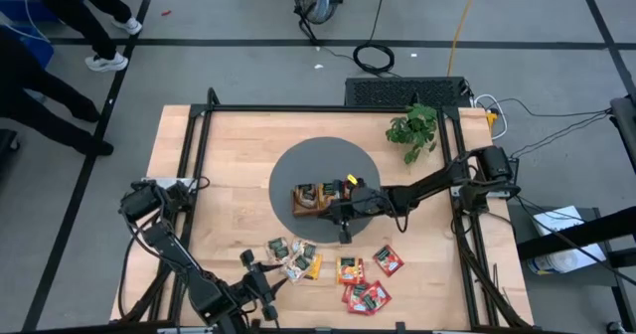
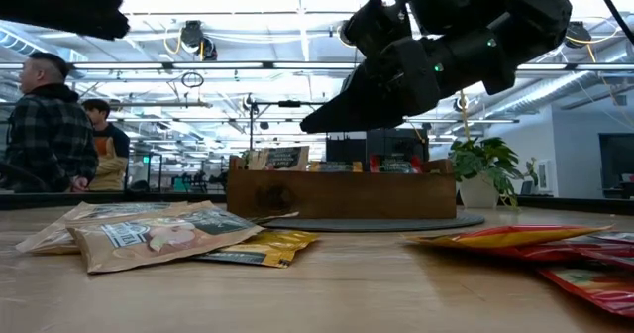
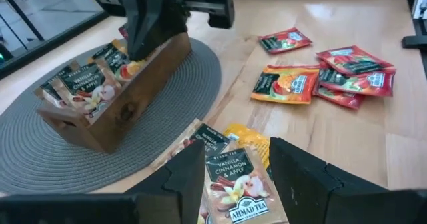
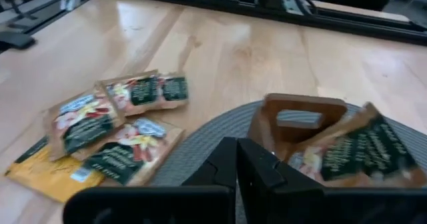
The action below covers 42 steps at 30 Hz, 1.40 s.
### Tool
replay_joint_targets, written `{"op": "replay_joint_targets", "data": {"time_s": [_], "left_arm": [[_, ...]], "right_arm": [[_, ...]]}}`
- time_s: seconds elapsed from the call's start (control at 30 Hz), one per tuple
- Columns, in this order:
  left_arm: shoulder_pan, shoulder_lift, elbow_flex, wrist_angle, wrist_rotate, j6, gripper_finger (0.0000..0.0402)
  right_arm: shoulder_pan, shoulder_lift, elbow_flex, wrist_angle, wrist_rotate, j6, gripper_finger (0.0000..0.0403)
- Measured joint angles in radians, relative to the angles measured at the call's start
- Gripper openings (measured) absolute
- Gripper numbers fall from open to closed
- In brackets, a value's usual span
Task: Pick & Place Tea
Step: Adjust the wooden organizer on the mat
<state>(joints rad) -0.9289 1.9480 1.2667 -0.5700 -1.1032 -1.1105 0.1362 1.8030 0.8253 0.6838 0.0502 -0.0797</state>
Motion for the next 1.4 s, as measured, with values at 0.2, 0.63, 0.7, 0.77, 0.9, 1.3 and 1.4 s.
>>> {"op": "replay_joint_targets", "data": {"time_s": [0.2, 0.63, 0.7, 0.77, 0.9, 1.3, 1.4], "left_arm": [[0.026, 0.0, 0.0, -0.001, 0.034, 0.02, 0.017], [0.049, 0.0, 0.0, 0.0, 0.083, 0.039, 0.017], [0.049, 0.0, 0.0, 0.0, 0.083, 0.036, 0.017], [0.049, 0.0, 0.0, 0.0, 0.085, 0.037, 0.017], [0.049, 0.0, 0.0, -0.001, 0.086, 0.036, 0.017], [0.049, 0.0, 0.0, -0.002, 0.086, 0.042, 0.017], [0.049, 0.0, 0.0, -0.002, 0.086, 0.035, 0.017]], "right_arm": [[-0.041, 0.015, 0.005, -0.001, 0.0, 0.009, 0.0001], [-0.118, 0.107, 0.07, -0.004, -0.024, -0.036, 0.0], [-0.127, 0.107, 0.074, -0.016, -0.017, -0.05, 0.0], [-0.131, 0.105, 0.085, -0.004, 0.001, -0.079, 0.0], [-0.133, 0.105, 0.101, -0.02, 0.032, -0.173, 0.0], [-0.06, 0.103, 0.108, -0.02, 0.027, -0.185, 0.0], [-0.026, 0.103, 0.117, -0.068, 0.028, -0.23, 0.0]]}}
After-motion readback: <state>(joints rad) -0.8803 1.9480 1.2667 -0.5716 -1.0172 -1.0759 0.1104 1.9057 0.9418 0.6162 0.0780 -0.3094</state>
